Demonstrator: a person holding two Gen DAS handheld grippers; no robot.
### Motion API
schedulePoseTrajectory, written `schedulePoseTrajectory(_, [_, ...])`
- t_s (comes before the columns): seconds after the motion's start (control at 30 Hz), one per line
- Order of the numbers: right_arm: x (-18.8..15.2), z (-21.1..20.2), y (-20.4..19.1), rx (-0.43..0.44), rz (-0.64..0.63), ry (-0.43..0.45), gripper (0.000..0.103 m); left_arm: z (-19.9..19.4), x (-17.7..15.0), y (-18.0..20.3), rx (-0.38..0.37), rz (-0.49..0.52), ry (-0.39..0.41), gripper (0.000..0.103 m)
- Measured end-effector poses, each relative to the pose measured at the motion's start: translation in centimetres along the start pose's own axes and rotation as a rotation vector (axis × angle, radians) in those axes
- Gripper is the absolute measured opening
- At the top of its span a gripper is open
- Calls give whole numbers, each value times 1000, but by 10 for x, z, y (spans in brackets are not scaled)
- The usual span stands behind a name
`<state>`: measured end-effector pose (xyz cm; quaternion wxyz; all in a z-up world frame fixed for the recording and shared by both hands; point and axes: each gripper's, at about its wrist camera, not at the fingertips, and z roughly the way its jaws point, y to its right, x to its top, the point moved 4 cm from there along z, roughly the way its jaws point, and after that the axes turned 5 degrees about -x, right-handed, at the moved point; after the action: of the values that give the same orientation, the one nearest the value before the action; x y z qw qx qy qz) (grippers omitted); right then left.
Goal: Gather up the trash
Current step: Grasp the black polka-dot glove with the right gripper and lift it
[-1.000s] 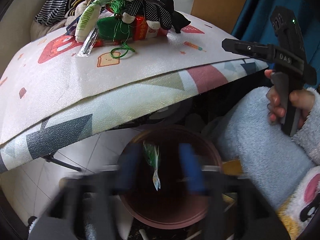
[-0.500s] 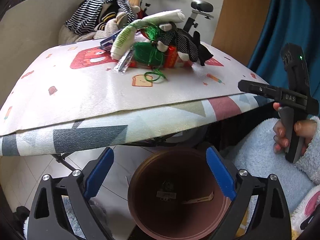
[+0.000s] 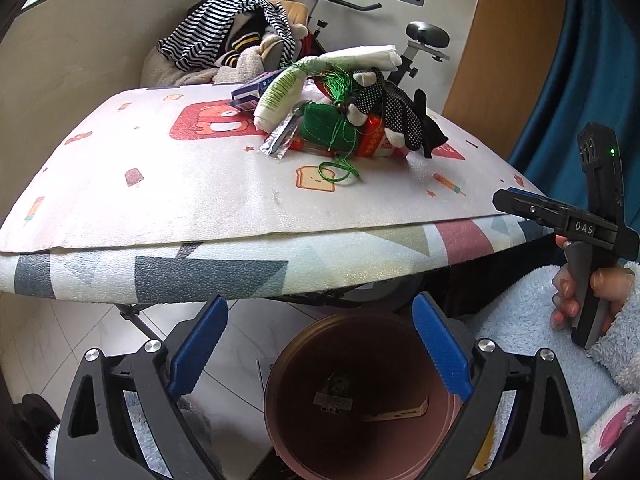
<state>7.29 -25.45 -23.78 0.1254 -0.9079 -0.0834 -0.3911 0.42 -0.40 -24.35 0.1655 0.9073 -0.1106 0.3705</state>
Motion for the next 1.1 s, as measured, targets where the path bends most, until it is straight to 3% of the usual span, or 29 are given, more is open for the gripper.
schedulePoseTrajectory(0.23, [13, 5, 13, -45, 25, -17, 97, -4, 5, -17, 6, -81, 26, 91])
schedulePoseTrajectory(0.37, [26, 9, 15, -29, -8, 0, 97, -6, 8, -23, 18, -118, 49, 91])
schedulePoseTrajectory(0.43, [32, 13, 16, -21, -21, 2, 88, -4, 10, -26, 25, -130, 54, 91])
schedulePoseTrajectory(0.6, [53, 31, 24, -77, -35, 28, 78, -3, 18, -29, 17, -146, 66, 91])
schedulePoseTrajectory(0.73, [72, 49, 38, -63, 71, 35, 63, 3, 19, -31, 6, -162, 56, 91])
schedulePoseTrajectory(0.8, [87, 57, 39, -49, 111, 51, 62, 6, 21, -31, 5, -160, 49, 91])
schedulePoseTrajectory(1.0, [113, 66, 6, -13, 32, 104, 58, 12, 22, -30, -2, -158, 35, 91])
schedulePoseTrajectory(1.1, [120, 81, -16, 43, -29, 77, 50, 14, 23, -30, -2, -162, 35, 91])
